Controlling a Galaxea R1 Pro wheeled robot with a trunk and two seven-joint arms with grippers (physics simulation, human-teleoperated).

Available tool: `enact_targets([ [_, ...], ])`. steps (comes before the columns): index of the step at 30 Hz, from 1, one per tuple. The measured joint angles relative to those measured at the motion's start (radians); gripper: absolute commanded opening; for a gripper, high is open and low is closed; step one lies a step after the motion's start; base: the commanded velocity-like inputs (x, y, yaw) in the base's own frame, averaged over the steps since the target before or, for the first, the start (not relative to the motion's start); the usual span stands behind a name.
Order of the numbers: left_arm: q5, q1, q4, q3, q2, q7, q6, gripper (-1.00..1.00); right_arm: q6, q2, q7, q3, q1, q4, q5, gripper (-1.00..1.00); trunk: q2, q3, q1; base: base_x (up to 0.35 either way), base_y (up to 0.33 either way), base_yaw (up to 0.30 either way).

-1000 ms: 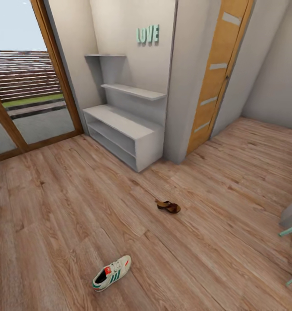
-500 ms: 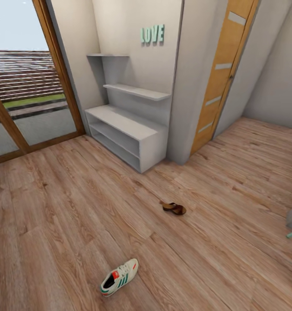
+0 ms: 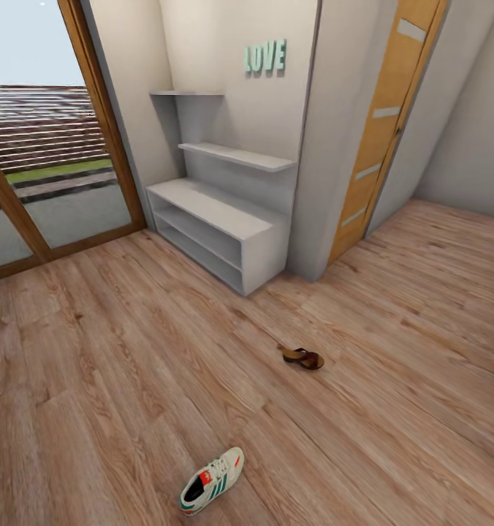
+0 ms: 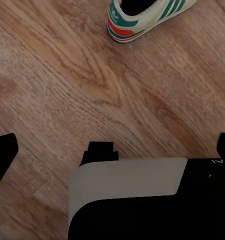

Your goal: Pick up the two gym shoes and the two sandals from the corridor floor and place them onto the hallstand (shoe rack) in the corridor, making sure they are on the rack and not on the floor. Arrange them so the two gym shoes are next to each other and the two sandals are next to each other.

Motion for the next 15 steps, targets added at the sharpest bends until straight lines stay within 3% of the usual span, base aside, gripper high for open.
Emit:
enact_targets([
  [10, 0.000, 0.000, 0.000, -0.001, 0.000, 0.000, 0.000, 1.00, 0.000, 0.000, 0.000, 0.000, 0.000, 0.000, 0.000, 1.00, 0.000, 0.000, 0.000, 0.017, 0.032, 0.000],
  [15, 0.000, 0.000, 0.000, -0.001, 0.000, 0.000, 0.000, 1.00, 0.000, 0.000, 0.000, 0.000, 0.000, 0.000, 0.000, 1.00, 0.000, 0.000, 0.000, 0.001, 0.213, 0.000],
])
